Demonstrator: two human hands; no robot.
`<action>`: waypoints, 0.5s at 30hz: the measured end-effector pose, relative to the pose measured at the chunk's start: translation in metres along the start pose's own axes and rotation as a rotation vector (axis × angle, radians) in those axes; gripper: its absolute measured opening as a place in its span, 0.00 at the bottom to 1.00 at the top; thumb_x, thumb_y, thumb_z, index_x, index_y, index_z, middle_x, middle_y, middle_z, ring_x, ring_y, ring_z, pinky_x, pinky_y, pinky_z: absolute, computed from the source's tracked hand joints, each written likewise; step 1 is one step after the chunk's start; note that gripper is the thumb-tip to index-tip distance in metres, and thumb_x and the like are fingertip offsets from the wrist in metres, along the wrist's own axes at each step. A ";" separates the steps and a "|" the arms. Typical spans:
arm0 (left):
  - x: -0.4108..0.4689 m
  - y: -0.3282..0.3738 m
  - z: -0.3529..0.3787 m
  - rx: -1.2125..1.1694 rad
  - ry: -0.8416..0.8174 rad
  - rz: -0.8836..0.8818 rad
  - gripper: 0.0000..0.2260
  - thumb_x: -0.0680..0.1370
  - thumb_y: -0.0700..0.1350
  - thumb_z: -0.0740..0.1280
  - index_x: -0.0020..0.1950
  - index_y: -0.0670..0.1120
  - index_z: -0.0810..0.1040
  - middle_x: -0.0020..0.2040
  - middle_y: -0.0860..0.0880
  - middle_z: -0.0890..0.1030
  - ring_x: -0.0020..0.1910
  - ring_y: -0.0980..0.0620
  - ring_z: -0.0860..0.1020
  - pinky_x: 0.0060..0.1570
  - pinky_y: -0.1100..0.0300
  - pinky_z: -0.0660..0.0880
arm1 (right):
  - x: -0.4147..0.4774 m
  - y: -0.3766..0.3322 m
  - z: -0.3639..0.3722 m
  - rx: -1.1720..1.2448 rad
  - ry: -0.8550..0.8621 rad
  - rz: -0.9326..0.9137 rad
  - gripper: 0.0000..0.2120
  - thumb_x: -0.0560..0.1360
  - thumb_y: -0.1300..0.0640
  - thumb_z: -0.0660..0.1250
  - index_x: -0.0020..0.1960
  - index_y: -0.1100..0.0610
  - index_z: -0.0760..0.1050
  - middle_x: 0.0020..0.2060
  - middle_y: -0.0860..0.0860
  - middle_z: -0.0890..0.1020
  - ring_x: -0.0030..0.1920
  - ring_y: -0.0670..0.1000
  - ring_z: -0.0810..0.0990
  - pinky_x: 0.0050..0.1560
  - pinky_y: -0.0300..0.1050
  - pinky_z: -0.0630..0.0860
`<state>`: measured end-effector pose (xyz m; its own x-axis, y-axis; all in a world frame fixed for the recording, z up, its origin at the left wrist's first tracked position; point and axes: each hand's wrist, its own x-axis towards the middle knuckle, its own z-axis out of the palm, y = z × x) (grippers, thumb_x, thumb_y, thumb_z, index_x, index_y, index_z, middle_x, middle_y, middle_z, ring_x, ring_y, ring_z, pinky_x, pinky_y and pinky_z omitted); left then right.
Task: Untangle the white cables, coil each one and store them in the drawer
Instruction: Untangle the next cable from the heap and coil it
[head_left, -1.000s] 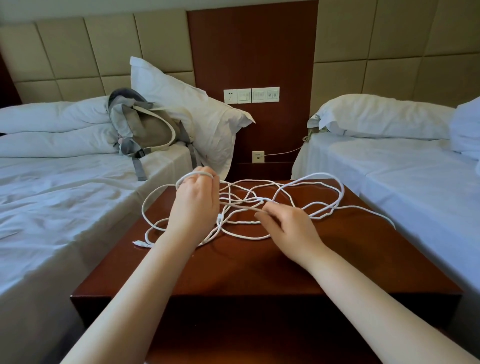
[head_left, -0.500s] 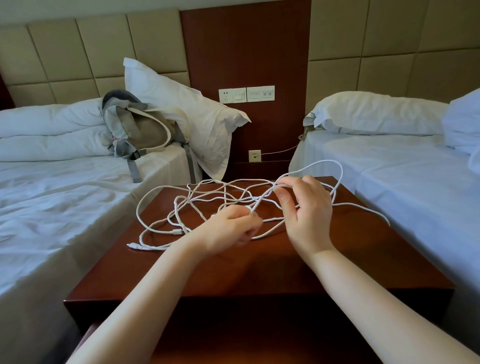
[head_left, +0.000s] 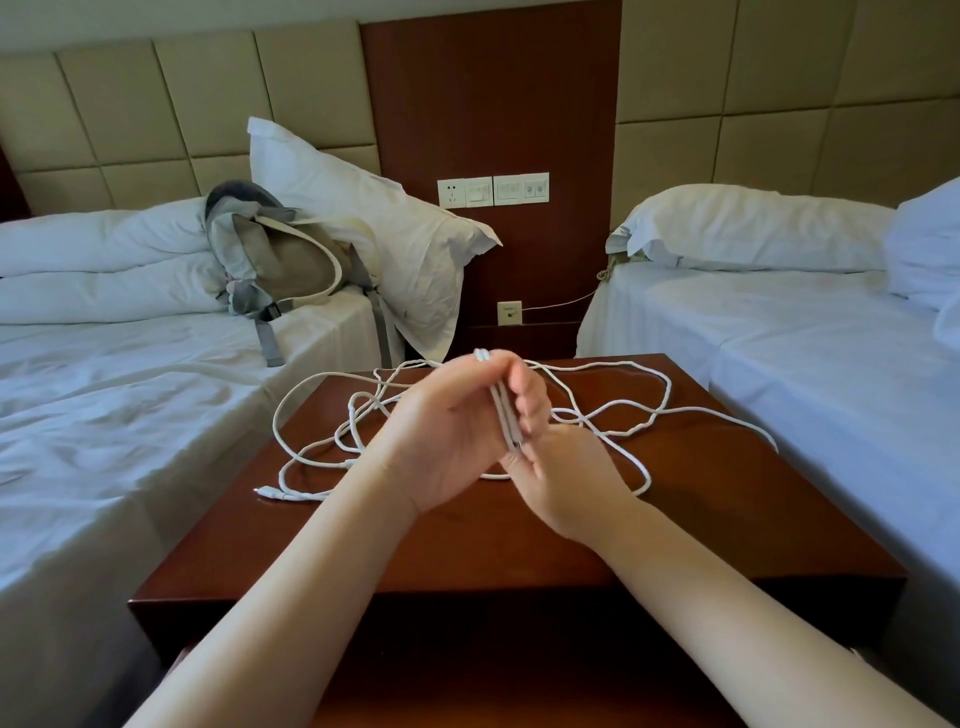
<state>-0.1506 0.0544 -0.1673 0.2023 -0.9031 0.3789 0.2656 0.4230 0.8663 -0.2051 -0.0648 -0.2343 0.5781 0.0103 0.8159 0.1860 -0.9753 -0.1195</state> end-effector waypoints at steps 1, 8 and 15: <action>0.001 0.000 -0.003 -0.030 0.081 0.045 0.11 0.74 0.42 0.59 0.32 0.43 0.75 0.31 0.48 0.72 0.31 0.52 0.72 0.35 0.61 0.72 | -0.001 -0.002 0.002 -0.010 -0.078 0.002 0.18 0.76 0.49 0.53 0.40 0.59 0.74 0.24 0.50 0.76 0.22 0.50 0.74 0.22 0.42 0.66; 0.007 0.005 -0.022 -0.012 0.513 0.228 0.15 0.81 0.39 0.53 0.35 0.42 0.69 0.31 0.48 0.75 0.33 0.53 0.76 0.37 0.63 0.75 | 0.000 -0.003 -0.003 -0.074 -0.302 0.006 0.14 0.82 0.49 0.52 0.52 0.56 0.71 0.31 0.49 0.77 0.30 0.51 0.76 0.32 0.48 0.72; -0.001 0.009 -0.048 0.670 0.872 0.258 0.17 0.82 0.38 0.54 0.38 0.41 0.77 0.37 0.44 0.81 0.40 0.50 0.81 0.47 0.56 0.77 | 0.002 -0.001 -0.003 -0.279 -0.154 -0.012 0.16 0.79 0.48 0.54 0.43 0.56 0.75 0.26 0.48 0.77 0.23 0.49 0.74 0.25 0.39 0.62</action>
<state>-0.1032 0.0630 -0.1755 0.8364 -0.3230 0.4427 -0.3855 0.2274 0.8942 -0.2066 -0.0648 -0.2313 0.6948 0.0350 0.7183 -0.0193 -0.9975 0.0673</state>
